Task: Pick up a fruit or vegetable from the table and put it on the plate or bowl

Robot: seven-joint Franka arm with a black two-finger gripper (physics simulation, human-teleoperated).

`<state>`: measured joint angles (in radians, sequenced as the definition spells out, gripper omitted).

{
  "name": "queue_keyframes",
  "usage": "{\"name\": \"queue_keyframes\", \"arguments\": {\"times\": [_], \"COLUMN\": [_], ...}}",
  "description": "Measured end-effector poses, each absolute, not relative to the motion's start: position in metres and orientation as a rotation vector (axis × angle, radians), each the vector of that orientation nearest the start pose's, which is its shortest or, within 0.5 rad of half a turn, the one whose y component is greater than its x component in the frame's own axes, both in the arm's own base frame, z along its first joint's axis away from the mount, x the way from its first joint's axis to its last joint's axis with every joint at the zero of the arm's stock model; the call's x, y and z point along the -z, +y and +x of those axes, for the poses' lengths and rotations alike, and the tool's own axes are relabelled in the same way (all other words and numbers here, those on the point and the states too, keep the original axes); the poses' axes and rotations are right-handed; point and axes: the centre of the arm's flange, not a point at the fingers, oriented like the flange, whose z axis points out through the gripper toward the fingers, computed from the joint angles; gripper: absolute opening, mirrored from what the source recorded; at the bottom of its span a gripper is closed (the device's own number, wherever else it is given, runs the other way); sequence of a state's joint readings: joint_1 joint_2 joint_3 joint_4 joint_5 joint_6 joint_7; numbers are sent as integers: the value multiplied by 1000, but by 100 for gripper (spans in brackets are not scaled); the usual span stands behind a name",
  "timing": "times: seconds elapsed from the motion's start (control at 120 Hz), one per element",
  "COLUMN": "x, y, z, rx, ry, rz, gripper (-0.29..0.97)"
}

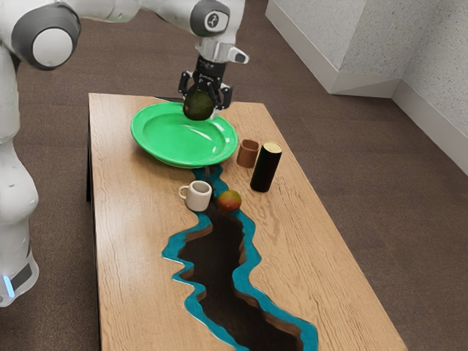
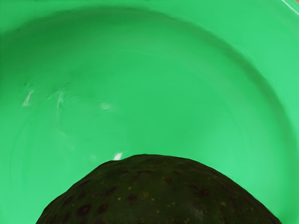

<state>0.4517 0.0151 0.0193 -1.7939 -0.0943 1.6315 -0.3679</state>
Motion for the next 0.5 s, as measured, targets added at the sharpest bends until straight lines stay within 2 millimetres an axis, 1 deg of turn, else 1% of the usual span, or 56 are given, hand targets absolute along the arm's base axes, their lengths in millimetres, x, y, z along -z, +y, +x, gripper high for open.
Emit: {"name": "queue_keyframes", "arguments": {"times": [0.083,0.15,0.158,0.192,0.25,0.342,0.392,0.442,0.5], "x": [-506,-502,-501,-499,-497,-498,-497,-497,-497], "y": [250,250,250,246,236,217,210,206,207], "z": [492,495,495,499,506,515,517,518,517], "rx": [-300,-297,-297,-295,-284,-265,-263,-259,-253], "ry": [-1292,-1242,-1234,-1197,-1122,-1002,-952,-914,-886], "rz": [-2963,-2986,-2990,-3006,-3039,-3083,-3100,-3113,-3123], "gripper": [34,35,37,44,47,48,48,48,48]}}
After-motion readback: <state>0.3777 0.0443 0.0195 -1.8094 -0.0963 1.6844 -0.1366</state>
